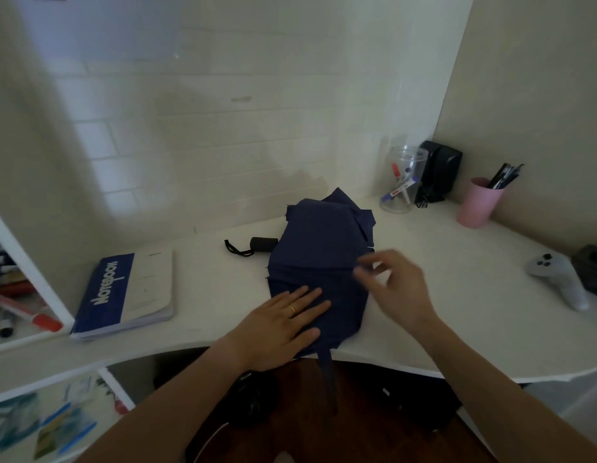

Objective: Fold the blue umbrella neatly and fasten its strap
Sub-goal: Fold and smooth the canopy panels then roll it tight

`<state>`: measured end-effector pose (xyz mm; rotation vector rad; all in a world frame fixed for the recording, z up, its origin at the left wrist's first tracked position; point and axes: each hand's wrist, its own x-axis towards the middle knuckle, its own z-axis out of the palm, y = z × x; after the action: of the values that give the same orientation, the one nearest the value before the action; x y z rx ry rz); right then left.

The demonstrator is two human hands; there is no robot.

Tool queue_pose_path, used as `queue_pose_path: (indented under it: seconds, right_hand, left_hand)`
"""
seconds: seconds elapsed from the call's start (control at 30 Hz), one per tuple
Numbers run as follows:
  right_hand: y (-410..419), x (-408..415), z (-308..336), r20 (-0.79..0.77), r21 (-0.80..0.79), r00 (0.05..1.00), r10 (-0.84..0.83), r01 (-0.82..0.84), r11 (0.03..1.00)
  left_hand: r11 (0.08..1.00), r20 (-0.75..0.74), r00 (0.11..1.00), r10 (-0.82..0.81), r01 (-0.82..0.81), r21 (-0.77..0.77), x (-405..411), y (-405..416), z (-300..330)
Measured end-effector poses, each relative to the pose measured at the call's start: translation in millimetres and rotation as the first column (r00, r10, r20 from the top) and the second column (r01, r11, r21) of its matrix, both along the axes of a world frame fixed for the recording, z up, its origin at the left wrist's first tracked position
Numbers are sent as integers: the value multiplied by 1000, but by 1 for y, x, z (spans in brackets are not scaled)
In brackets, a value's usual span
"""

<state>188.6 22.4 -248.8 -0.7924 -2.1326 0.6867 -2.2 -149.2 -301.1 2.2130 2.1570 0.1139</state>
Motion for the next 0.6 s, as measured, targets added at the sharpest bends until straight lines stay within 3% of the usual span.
queue_pose_path:
  seconds: [0.03,0.1,0.23,0.37,0.6]
  right_hand:
    - [3,-7,12,-111,-58,987,-119,113,992]
    - [13,-24,30,-122,-246,969,-214,179,953]
    - [31,-58,47,13,-535,996,-88,81,841]
    - [31,-61,60,-109,-643,992,-57,-27,765]
    - [6,-18,60,-266,-632,962,67,-227,741]
  left_hand:
    - [1000,2,1000,-1,1,-4,1,0,2]
    - [1000,-7,1000,-4,4,4,2,-1,1]
    - [1000,0,1000,-5,5,3,3,-3,0]
    - [1000,6,1000,-12,12,4,3,-2,2]
    - [998,-7,1000,-6,6,56,5,-6,2]
